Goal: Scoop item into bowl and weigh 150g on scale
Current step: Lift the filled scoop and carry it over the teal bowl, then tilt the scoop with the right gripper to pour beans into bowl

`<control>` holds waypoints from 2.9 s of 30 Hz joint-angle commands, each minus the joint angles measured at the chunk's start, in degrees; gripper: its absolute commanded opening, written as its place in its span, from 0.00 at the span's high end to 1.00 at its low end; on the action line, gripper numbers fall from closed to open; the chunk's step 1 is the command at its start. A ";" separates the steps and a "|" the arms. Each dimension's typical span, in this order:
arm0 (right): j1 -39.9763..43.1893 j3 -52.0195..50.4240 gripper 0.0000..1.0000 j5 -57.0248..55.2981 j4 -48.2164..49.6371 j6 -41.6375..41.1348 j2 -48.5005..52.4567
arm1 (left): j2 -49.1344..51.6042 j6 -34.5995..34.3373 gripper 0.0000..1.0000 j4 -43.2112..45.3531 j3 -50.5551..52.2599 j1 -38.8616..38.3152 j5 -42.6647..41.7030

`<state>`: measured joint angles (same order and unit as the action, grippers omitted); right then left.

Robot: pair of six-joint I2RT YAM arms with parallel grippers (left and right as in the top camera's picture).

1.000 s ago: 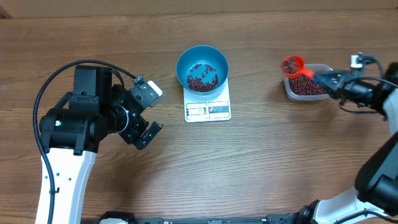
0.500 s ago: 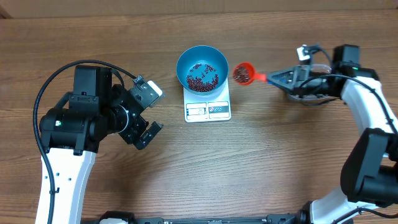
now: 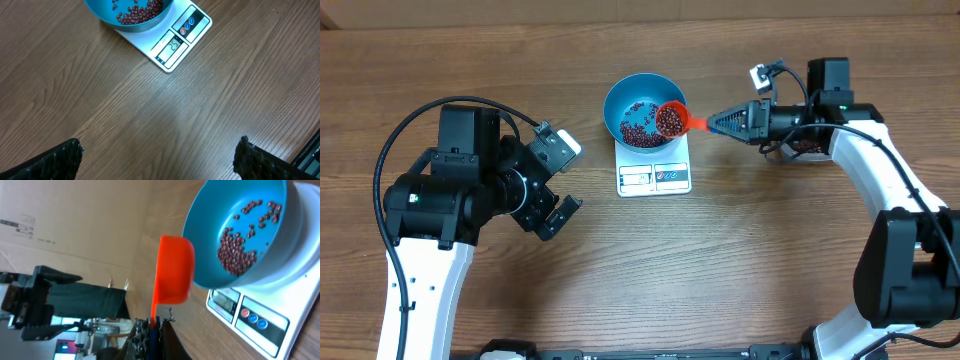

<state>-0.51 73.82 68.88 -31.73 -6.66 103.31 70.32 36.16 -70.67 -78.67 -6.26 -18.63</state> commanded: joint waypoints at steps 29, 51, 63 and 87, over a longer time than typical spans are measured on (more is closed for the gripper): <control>-8.17 1.36 0.96 -26.16 16.09 15.61 0.13 | 0.13 -0.57 0.00 0.02 0.31 -0.13 0.00; -9.51 1.36 0.96 -30.36 14.49 27.17 0.11 | 0.13 -0.57 0.00 0.04 0.31 -0.13 0.00; -10.58 1.38 0.96 -31.89 13.84 28.24 -0.17 | 0.13 -0.57 0.00 0.02 0.31 -0.13 -0.02; -14.45 1.38 0.97 -45.68 14.91 33.90 -3.41 | 0.13 -0.57 0.00 0.04 0.31 -0.13 -0.02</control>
<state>-14.39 73.82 27.44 -17.63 25.76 103.04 70.32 36.14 -70.67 -78.67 -6.26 -18.61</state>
